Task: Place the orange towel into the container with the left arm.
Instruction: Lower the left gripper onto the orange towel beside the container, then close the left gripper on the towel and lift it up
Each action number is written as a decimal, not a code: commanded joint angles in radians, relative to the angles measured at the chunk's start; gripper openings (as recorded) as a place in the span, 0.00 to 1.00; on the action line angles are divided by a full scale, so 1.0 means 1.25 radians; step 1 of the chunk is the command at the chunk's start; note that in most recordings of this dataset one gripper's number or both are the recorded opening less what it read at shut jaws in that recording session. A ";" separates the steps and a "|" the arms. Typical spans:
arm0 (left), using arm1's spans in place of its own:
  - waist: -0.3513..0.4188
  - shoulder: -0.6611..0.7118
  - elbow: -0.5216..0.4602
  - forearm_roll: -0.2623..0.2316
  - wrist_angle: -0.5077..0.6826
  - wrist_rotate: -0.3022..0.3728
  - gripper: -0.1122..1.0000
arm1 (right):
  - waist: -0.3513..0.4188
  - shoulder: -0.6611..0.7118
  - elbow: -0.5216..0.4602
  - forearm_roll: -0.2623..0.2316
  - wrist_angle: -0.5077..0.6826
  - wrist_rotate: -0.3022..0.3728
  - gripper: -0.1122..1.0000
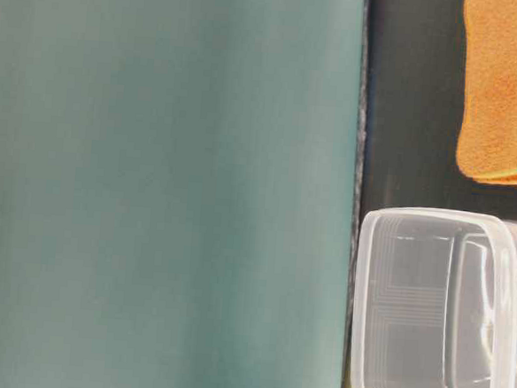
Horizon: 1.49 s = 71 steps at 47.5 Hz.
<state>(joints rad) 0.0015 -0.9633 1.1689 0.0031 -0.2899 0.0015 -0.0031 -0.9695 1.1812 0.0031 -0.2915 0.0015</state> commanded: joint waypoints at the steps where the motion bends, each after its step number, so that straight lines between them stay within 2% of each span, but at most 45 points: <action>1: -0.001 0.032 -0.066 0.032 0.047 -0.026 0.15 | -0.002 0.004 -0.022 0.005 -0.009 0.009 0.11; 5: -0.004 0.067 -0.126 0.032 0.120 -0.033 0.10 | -0.004 0.001 -0.025 0.015 -0.006 0.011 0.11; 15: -0.010 0.206 -0.310 0.033 0.379 -0.016 0.10 | -0.004 -0.010 -0.025 0.016 0.026 0.032 0.11; 26: -0.010 0.407 -0.499 0.033 0.540 0.015 0.10 | -0.004 -0.034 -0.028 0.016 0.125 0.071 0.13; 30: 0.002 0.475 -0.561 0.033 0.584 0.016 0.10 | -0.004 -0.050 -0.029 0.016 0.158 0.074 0.28; 35: 0.011 0.568 -0.657 0.033 0.649 0.025 0.11 | -0.005 -0.087 -0.029 0.016 0.196 0.069 0.54; 38: 0.020 0.622 -0.711 0.034 0.684 0.037 0.16 | -0.006 -0.110 -0.028 0.015 0.214 0.069 0.70; 42: 0.026 0.697 -0.783 0.033 0.730 0.066 0.32 | -0.005 -0.144 -0.026 0.015 0.237 0.067 0.81; 49: 0.026 0.882 -0.935 0.033 0.827 0.114 0.72 | -0.012 -0.196 -0.028 0.012 0.255 0.066 0.80; 54: 0.020 0.999 -1.031 0.033 0.884 0.118 0.90 | -0.016 -0.214 -0.029 0.012 0.259 0.066 0.80; 61: 0.017 1.130 -1.133 0.034 0.933 0.121 0.91 | -0.018 -0.217 -0.029 0.012 0.261 0.066 0.80; 71: 0.017 1.209 -1.152 0.033 0.934 0.121 0.91 | -0.022 -0.225 -0.029 0.013 0.259 0.067 0.80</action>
<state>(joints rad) 0.0245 0.5354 -0.2531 0.0414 0.8836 0.1519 -0.0261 -1.2517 1.1643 0.0184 0.0399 0.0859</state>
